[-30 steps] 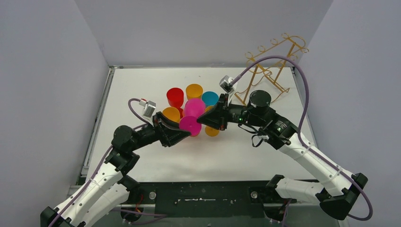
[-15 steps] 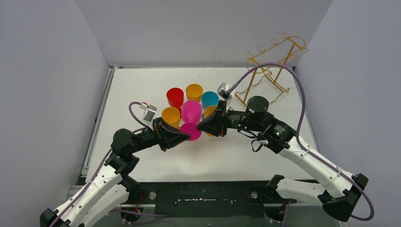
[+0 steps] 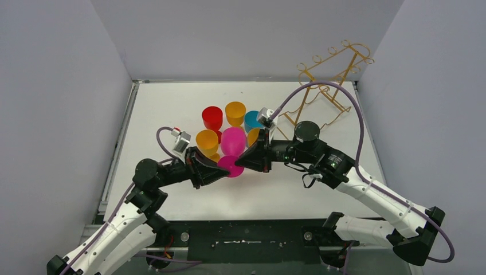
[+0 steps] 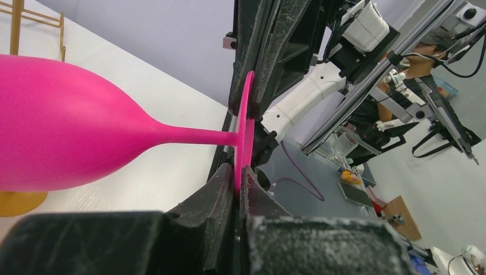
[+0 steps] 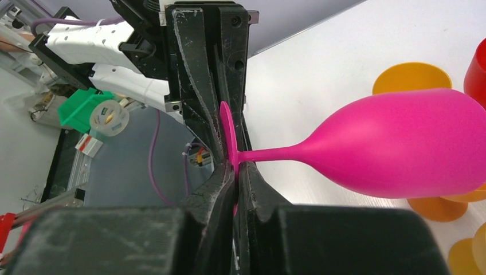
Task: Take the wine glass off the wine glass rack
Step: Place the wine glass at the center of the board.
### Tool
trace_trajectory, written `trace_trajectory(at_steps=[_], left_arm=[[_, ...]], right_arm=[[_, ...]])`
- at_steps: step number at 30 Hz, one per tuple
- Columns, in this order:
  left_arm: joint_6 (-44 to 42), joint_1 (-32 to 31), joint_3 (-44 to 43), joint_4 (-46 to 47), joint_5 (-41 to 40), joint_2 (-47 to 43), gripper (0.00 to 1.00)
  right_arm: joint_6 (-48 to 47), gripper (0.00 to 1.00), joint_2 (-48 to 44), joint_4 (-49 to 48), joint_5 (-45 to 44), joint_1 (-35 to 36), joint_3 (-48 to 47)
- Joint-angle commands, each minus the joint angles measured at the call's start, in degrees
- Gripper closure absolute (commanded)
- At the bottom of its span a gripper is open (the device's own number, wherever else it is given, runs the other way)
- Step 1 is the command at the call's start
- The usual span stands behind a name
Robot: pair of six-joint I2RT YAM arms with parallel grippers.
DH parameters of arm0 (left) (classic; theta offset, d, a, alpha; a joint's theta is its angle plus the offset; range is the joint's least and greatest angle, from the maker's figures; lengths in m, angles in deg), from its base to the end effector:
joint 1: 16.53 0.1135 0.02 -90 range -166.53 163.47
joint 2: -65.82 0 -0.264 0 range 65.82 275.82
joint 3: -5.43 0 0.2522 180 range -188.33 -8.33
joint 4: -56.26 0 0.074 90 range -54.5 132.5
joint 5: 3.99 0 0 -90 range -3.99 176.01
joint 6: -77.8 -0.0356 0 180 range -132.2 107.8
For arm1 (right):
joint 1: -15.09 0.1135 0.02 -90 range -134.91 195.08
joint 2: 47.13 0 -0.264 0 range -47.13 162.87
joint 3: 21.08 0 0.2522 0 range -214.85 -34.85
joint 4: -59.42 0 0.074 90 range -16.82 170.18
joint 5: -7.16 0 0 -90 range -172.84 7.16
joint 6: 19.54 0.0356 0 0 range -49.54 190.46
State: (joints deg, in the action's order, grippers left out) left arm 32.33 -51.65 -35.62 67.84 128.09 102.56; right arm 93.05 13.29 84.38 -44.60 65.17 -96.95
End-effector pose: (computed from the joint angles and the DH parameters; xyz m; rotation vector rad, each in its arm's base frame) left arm 0.1143 -0.1096 0.3179 0.5964 1.4548 -1.6022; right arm 0.1328 0.1931 0.3934 -0.9793 1.6895 1.4630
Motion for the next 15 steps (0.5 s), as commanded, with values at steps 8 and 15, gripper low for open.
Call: trace_trajectory(at_steps=[8, 15], left_arm=[[1.08, -0.57, 3.05, 5.75, -0.34, -2.07, 0.83], [0.1, -0.75, 3.14, 3.27, 0.27, -3.31, 0.84]], right_arm=[[-0.7, 1.0, -0.1, -9.35, -4.64, 6.31, 3.42], [-0.97, 1.0, -1.66, -10.49, -7.73, 6.96, 4.68]])
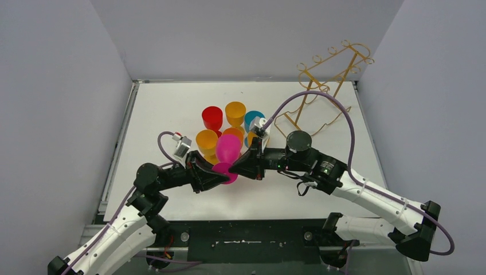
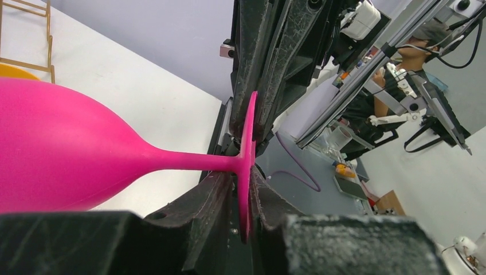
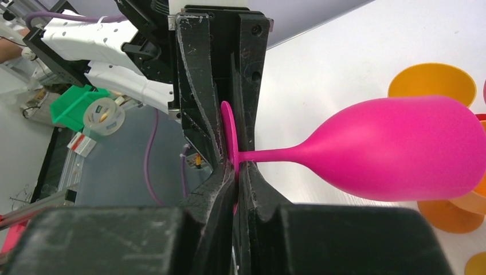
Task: Take the wine glass off the wine glass rack
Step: Place the wine glass at the center of the board.
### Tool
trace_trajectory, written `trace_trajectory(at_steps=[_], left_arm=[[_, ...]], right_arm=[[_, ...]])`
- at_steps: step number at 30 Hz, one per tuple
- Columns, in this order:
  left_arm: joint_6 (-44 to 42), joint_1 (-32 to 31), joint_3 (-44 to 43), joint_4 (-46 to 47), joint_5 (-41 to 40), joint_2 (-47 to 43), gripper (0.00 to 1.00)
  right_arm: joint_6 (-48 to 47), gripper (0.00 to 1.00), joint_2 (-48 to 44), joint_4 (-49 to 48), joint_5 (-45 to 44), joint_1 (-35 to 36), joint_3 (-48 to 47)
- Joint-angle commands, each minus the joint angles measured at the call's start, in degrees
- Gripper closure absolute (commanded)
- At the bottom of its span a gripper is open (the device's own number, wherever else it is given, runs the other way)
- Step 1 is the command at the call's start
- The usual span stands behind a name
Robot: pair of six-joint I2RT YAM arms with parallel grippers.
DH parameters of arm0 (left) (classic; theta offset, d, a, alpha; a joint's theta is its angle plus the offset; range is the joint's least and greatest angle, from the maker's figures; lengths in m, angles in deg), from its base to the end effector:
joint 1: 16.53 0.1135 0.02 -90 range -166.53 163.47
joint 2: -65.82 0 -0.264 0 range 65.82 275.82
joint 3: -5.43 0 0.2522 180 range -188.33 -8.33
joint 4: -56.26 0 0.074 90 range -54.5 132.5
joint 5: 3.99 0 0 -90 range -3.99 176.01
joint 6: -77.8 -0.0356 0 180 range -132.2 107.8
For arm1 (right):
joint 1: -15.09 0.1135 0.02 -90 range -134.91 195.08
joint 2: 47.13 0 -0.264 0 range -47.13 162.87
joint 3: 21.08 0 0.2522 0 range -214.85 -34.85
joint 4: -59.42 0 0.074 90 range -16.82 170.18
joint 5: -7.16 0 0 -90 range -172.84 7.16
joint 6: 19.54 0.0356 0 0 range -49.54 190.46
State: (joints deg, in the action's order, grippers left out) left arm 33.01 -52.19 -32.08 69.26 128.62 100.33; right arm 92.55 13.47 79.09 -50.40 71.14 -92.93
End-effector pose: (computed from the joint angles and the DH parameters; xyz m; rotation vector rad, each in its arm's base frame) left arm 0.1083 -0.1074 0.3039 0.6065 1.4580 -1.6234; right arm 0.1186 0.2103 0.3775 -1.0002 1.6600 1.4468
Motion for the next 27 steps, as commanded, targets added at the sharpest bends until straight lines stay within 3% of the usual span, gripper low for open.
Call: trace_trajectory(at_steps=[1, 2, 4, 9, 12, 15, 19, 24, 27], left_arm=[[-0.72, -0.2, -0.46, 1.38, -0.32, -1.43, 0.83], [-1.09, -0.19, -0.51, 0.84, -0.33, -1.71, 0.83], [-1.45, -0.15, -0.6, 0.27, 0.03, -2.06, 0.98], [-1.68, -0.29, -0.98, 1.33, 2.38, -2.26, 1.0], [-3.11, -0.37, -1.13, 0.77, 4.05, -2.77, 1.0], [-5.73, -0.69, -0.44, 1.49, 5.93, -4.66, 1.0], [-8.91, -0.9, 1.03, 1.2, 6.53, -8.63, 1.0], [-7.61, -0.99, 4.15, 6.23, 9.16, -9.45, 1.0], [-6.69, -0.99, 5.39, 10.44, 11.76, -9.51, 1.0]], right_arm=[[-0.47, 1.0, -2.16, -5.33, -2.29, 0.99, 0.87], [-0.47, 1.0, -2.42, -5.44, -2.45, 0.99, 1.01], [-0.19, 1.0, -2.71, -5.47, -2.14, 0.99, 1.34], [0.5, 0.99, -3.02, -6.86, 0.86, 1.08, 2.07], [1.1, 0.72, -4.43, -6.64, -1.25, 1.09, 2.5], [0.1, 0.59, -5.68, -7.05, 0.54, 0.9, 2.16], [-1.62, 0.28, -6.89, -3.98, -1.49, 0.03, -1.45], [-0.06, 0.2, -5.14, 2.72, -9.34, -3.96, -6.65], [5.97, 0.15, -3.09, 0.94, -1.21, -13.31, -6.03]])
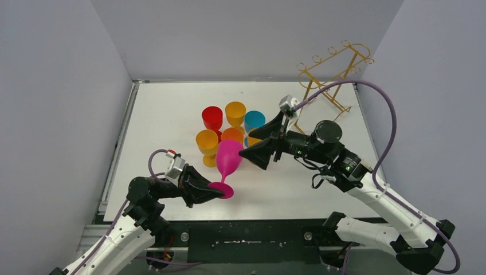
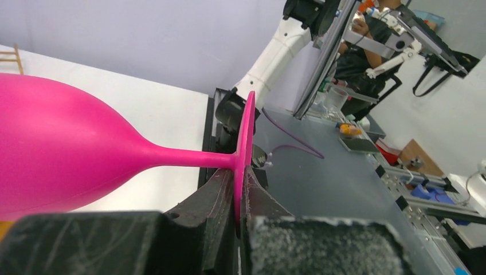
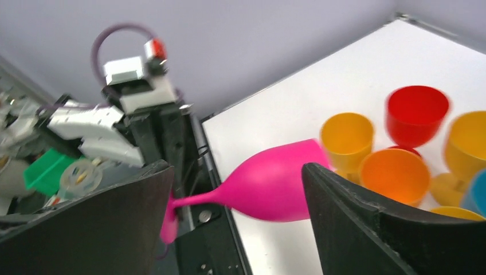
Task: Take the wine glass off the wine glass rack
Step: Place the wine glass at the center of the board.
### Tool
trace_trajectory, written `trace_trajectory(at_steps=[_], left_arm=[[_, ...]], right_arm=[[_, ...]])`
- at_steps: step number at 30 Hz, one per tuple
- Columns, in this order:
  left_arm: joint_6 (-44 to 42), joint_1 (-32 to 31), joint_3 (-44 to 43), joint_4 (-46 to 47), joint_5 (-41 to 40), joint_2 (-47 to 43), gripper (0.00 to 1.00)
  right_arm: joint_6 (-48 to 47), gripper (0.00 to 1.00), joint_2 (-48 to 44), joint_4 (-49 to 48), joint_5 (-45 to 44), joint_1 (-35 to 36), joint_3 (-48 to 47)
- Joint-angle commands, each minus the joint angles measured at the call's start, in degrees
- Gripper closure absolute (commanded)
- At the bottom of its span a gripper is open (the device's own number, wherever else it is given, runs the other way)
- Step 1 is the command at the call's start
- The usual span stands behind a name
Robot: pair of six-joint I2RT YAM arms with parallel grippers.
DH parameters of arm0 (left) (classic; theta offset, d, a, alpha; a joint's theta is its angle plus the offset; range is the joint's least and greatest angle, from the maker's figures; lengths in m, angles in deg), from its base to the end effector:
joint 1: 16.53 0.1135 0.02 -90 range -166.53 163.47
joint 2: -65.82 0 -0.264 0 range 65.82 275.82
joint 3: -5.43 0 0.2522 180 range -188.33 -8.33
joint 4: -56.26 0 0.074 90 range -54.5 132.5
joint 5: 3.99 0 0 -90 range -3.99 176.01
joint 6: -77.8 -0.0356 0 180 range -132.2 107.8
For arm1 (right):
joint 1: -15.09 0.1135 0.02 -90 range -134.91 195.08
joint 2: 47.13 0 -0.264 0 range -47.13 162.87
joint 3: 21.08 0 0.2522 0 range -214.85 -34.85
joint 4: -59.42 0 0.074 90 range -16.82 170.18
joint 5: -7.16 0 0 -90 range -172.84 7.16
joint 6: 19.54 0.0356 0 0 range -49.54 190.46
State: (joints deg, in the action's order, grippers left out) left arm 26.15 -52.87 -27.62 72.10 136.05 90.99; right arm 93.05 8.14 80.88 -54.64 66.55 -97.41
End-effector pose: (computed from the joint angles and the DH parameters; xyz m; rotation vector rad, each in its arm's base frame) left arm 0.0801 -0.0928 0.2993 0.8491 1.2329 -1.5833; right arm 0.1179 0.1750 0.4204 -0.8384 1.5480 1.3640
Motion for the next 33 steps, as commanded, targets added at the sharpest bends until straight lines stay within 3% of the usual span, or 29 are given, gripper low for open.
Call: trace_trajectory(at_steps=[1, 3, 4, 6, 11, 16, 19, 26, 33], left_arm=[[0.6, -0.36, 1.11, 9.22, 5.23, -0.27, 1.0], [1.99, -0.39, 1.55, 12.61, 6.48, -0.42, 1.0], [2.43, -0.43, 1.74, 13.74, 6.86, -0.53, 1.0], [3.32, -0.53, 2.26, 15.96, 7.09, -0.64, 1.0], [7.01, -0.99, 4.77, 23.75, 7.68, 0.3, 1.0], [11.2, -1.83, 6.13, 31.98, 8.75, 3.3, 1.0], [14.26, -2.23, 6.62, 37.57, 8.73, 4.49, 1.0], [14.58, -3.97, 6.79, 38.6, 8.61, 5.59, 1.0], [14.44, -5.14, 5.98, 36.58, 9.46, 5.94, 1.0]], right_arm=[[8.74, 0.14, 3.01, -4.57, 10.61, -12.29, -0.06], [18.73, 0.13, 4.41, -17.23, 23.69, -18.11, 4.58], [25.55, 0.11, 4.83, -23.23, 27.6, -19.96, 7.07], [28.15, 0.1, 5.3, -28.58, 30.16, -21.11, 9.21], [20.01, 0.14, 6.9, -16.37, 29.23, -20.27, 5.67], [22.77, 0.18, 9.88, -24.85, 36.63, -16.23, 7.73], [21.24, 0.24, 11.65, -22.99, 36.5, -13.72, 6.48], [21.82, 0.35, 10.52, -24.29, 40.6, -13.75, 6.15], [22.58, 0.38, 10.13, -26.42, 46.56, -14.31, 6.39]])
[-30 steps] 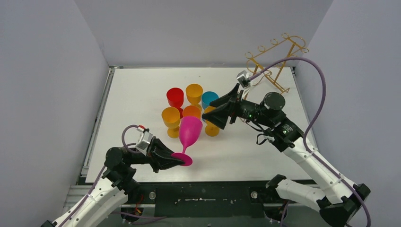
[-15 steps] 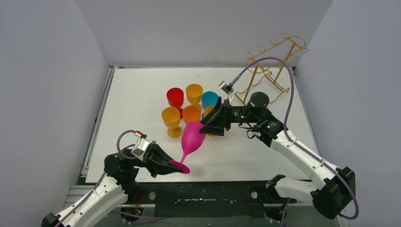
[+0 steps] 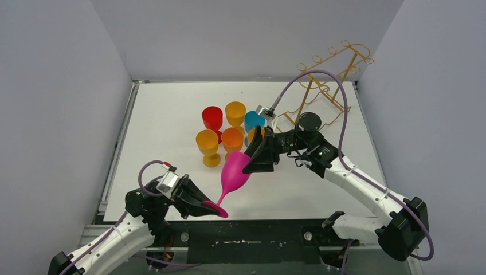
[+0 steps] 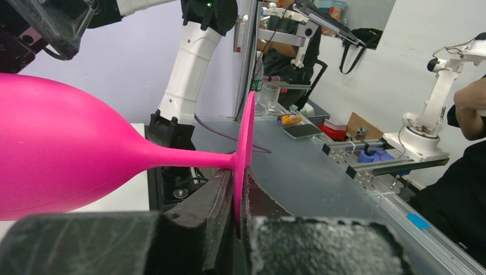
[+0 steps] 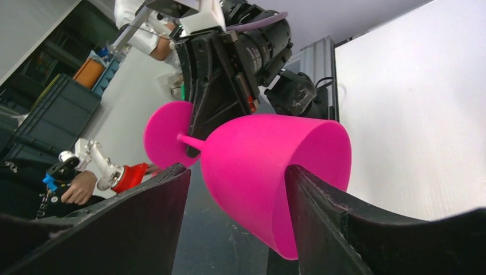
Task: Take the wine glass off the wine glass rack
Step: Place the wine glass at the center of the board.
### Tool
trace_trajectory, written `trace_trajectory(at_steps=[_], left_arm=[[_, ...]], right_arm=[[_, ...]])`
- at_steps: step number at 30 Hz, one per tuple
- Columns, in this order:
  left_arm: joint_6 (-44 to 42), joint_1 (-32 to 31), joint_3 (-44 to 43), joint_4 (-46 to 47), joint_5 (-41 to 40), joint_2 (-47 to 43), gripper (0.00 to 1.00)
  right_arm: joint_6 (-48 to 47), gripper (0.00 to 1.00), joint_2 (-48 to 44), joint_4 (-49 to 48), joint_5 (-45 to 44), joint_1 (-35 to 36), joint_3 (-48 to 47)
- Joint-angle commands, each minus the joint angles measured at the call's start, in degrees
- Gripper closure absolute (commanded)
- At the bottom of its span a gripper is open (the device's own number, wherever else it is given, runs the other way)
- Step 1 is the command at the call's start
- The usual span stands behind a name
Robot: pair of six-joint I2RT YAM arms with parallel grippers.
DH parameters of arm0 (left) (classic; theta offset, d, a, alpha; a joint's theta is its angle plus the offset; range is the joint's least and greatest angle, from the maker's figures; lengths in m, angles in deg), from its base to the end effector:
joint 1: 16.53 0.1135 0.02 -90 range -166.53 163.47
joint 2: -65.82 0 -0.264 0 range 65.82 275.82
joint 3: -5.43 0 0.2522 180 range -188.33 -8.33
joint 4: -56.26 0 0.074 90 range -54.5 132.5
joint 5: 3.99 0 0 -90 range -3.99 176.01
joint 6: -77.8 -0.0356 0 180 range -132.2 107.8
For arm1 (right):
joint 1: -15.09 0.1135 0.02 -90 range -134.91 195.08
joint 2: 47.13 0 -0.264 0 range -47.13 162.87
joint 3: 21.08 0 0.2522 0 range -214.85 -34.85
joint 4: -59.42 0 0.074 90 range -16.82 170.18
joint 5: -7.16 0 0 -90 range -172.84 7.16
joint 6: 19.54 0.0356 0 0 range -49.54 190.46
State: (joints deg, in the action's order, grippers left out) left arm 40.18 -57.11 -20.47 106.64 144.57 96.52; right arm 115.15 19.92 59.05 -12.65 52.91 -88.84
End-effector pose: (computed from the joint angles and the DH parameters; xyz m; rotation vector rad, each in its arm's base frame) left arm 0.0631 -0.0940 0.2933 1.0430 0.9378 -1.7852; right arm 0.1811 0.1830 0.3614 -1.0642 1.6920 1.9506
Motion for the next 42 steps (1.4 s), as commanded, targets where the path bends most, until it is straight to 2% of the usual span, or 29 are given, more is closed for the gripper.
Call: trace_trajectory(at_steps=[1, 10, 25, 31, 33, 38, 42], left_arm=[[0.32, -1.1, -1.35, 1.38, 1.2, 0.29, 1.0], [-1.97, -1.87, -0.96, -3.14, 1.15, -0.49, 1.0], [-8.5, -2.0, -1.57, -12.63, 1.09, -0.42, 1.0], [-10.19, -2.05, -1.73, -15.22, -0.08, 0.0, 1.0], [-10.85, -2.04, -1.95, -16.47, -0.39, -0.15, 0.89], [-12.91, -2.04, -2.64, -20.87, -1.19, -1.32, 0.69], [-14.76, -1.96, -3.05, -25.15, -2.22, -2.17, 0.6]], right_arm=[[0.65, 0.4, -1.76, -4.77, 4.74, -0.74, -2.19], [2.27, 0.55, -3.69, -6.41, 6.24, -0.84, -2.46], [4.58, 1.0, -4.97, -7.75, 5.31, -0.12, -1.84], [2.6, 1.0, -5.22, -5.44, 3.96, -0.12, -1.6], [2.41, 1.0, -5.63, -5.53, 3.8, -0.12, -1.4], [1.31, 1.0, -6.65, -3.98, 3.06, -0.21, -1.58], [-3.52, 1.0, -6.98, 2.84, 0.37, -0.12, -2.01]])
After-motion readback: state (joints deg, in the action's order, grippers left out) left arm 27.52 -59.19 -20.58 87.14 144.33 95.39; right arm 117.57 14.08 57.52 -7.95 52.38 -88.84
